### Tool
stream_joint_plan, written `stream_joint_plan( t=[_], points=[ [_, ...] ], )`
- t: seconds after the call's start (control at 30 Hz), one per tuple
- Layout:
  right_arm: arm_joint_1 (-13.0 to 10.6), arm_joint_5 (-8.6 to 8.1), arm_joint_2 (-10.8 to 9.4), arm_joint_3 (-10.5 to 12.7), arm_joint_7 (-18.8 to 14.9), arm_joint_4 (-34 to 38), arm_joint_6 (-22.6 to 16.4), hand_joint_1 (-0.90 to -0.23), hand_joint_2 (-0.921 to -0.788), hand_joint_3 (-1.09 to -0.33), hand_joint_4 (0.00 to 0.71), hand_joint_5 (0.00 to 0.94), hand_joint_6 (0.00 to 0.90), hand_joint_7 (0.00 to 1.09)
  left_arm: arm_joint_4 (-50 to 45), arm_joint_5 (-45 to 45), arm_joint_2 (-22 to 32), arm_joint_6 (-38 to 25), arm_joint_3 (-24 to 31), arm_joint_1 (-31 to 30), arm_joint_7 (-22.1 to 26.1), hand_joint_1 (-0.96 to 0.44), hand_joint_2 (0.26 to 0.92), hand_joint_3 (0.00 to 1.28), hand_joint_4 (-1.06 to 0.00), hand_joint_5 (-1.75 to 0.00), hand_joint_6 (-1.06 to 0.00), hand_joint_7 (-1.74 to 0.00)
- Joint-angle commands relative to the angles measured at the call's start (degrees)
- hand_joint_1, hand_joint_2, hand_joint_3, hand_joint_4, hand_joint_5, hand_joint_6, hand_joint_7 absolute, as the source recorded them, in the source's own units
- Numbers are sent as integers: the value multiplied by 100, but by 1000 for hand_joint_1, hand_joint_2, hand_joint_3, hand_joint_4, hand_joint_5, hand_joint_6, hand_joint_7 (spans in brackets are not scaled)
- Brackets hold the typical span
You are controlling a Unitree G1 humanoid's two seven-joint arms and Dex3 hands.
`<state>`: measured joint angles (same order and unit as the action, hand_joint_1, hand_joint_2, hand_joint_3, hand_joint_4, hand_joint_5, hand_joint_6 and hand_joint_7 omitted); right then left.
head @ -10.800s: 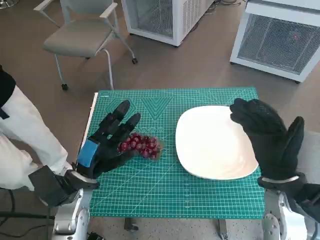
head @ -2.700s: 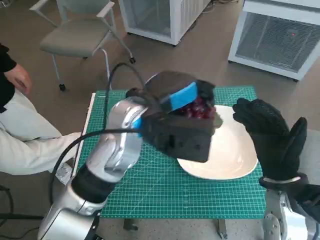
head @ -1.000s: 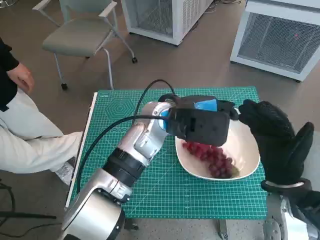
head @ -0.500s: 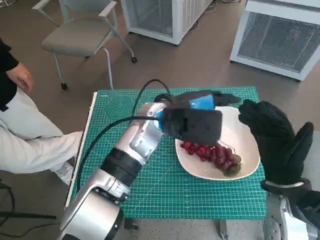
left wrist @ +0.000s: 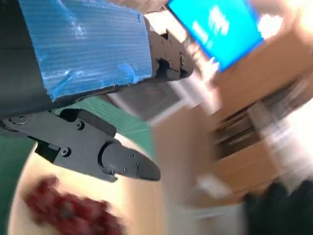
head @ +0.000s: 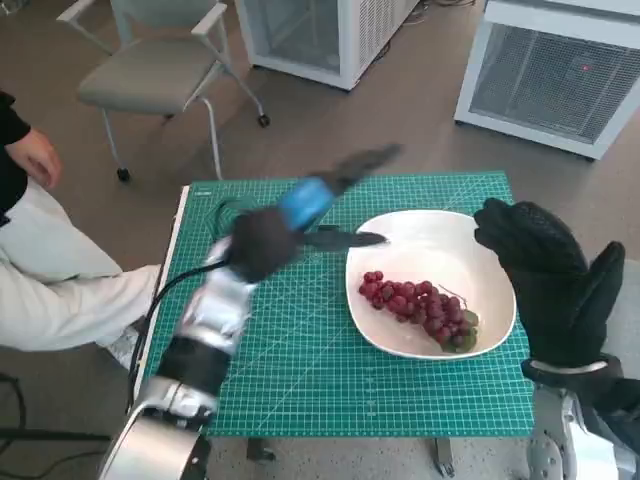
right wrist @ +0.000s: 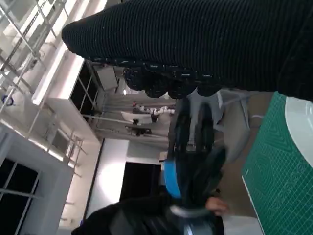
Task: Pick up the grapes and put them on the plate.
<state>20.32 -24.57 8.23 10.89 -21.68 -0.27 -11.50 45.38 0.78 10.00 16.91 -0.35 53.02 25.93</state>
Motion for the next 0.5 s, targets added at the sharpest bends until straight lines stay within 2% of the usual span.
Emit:
stream_joint_plan(
  t=[0.03, 0.23, 0.5],
  points=[
    [-7, -13, 29, -30, -46, 65, 133, -382, -921, -635, 444, 706, 232, 941, -483, 1115, -129, -112, 608, -643, 627, -493, 921, 30, -193, -25, -300, -53],
    [0, -9, 41, -32, -85, 60, 130, -382, -921, -634, 445, 706, 229, 940, -1157, 1664, -104, -177, 894, -1392, 817, -484, 921, 27, -269, -23, -316, -27],
    [18, -11, 53, -20, -145, 126, 117, -382, -921, -634, 444, 707, 226, 940, -2159, 1750, -203, -171, 1022, -2274, 386, -485, 921, 44, -284, -14, -310, -12]
  ],
)
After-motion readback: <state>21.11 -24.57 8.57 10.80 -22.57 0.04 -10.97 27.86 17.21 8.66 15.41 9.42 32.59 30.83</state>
